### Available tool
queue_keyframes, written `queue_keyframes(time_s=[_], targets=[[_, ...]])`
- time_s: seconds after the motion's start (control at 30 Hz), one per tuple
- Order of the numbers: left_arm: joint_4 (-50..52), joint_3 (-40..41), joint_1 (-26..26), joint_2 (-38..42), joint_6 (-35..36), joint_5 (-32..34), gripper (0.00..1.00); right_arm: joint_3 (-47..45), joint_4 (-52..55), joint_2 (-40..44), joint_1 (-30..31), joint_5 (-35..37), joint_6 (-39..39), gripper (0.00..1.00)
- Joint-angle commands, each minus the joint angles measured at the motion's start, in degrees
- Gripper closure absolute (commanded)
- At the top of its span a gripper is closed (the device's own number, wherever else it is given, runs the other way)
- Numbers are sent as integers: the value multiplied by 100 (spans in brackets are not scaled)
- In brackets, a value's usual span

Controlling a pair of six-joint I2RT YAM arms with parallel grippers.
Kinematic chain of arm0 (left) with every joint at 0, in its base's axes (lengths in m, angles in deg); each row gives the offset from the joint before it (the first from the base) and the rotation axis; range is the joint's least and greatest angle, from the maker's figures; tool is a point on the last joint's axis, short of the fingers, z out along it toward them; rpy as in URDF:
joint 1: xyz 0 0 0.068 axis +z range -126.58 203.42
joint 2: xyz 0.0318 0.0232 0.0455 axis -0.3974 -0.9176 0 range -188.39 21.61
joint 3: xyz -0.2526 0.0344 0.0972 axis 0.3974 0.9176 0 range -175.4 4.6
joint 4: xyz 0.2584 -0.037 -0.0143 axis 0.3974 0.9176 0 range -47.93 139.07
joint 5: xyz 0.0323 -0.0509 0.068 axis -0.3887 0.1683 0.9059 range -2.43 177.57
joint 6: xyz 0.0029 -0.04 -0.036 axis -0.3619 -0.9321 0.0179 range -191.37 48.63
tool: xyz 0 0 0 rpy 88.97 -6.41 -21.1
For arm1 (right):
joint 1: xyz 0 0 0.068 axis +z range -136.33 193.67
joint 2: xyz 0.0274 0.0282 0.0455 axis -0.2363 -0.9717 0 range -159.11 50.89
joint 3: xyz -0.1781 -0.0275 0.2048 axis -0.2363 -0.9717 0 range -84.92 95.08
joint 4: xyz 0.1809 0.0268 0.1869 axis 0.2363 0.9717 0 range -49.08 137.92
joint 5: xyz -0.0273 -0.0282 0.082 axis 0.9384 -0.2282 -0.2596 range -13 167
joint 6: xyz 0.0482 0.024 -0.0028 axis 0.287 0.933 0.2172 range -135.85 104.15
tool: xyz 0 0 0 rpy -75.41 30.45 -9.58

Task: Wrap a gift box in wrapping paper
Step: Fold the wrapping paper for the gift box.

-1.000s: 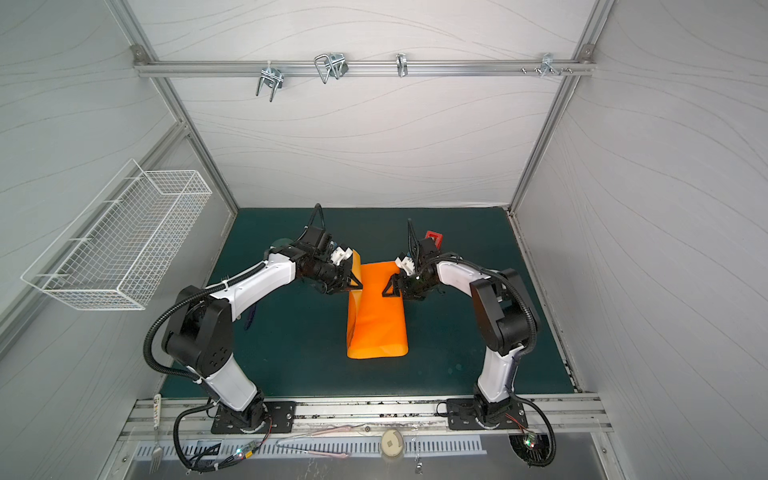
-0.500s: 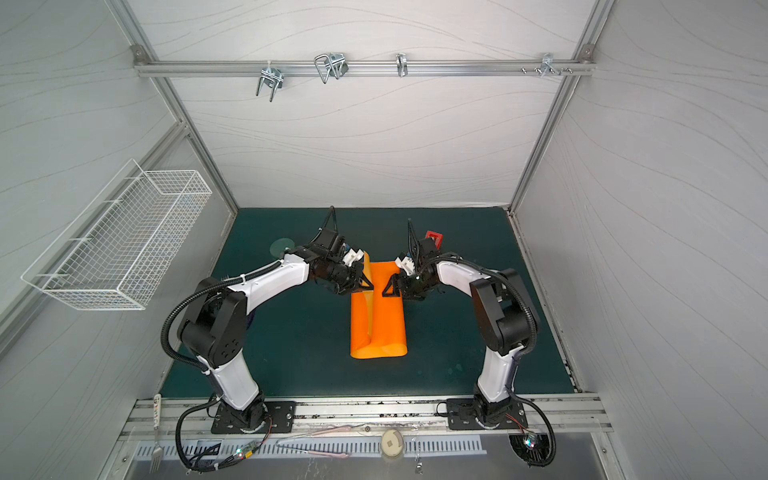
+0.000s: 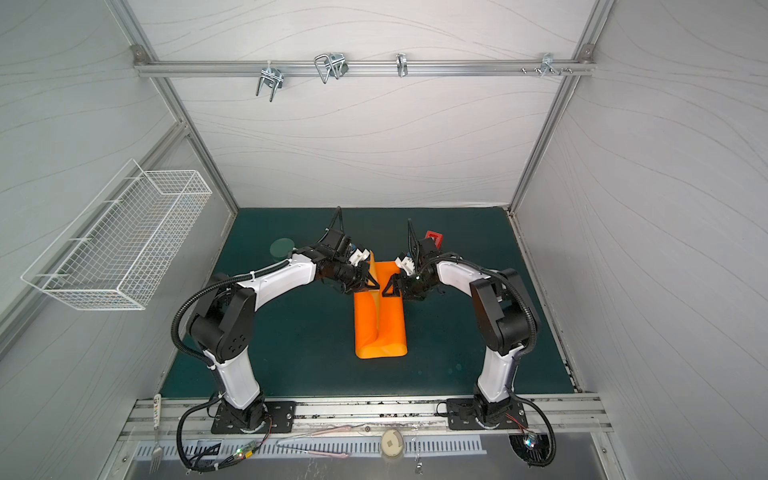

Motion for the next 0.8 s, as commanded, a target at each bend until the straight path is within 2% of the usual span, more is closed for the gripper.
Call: queue_keyframes(time_s=[0.0, 0.3, 0.77], targets=[[-235, -243, -112, -112, -32, -22, 100, -95, 43, -324, 85, 526, -67, 22], [-306, -339, -191, -239, -22, -73, 100, -99, 38, -337, 85, 505, -72, 22], [-839, -20, -187, -460, -298, -161, 100, -80, 39, -284, 32, 421, -72, 22]])
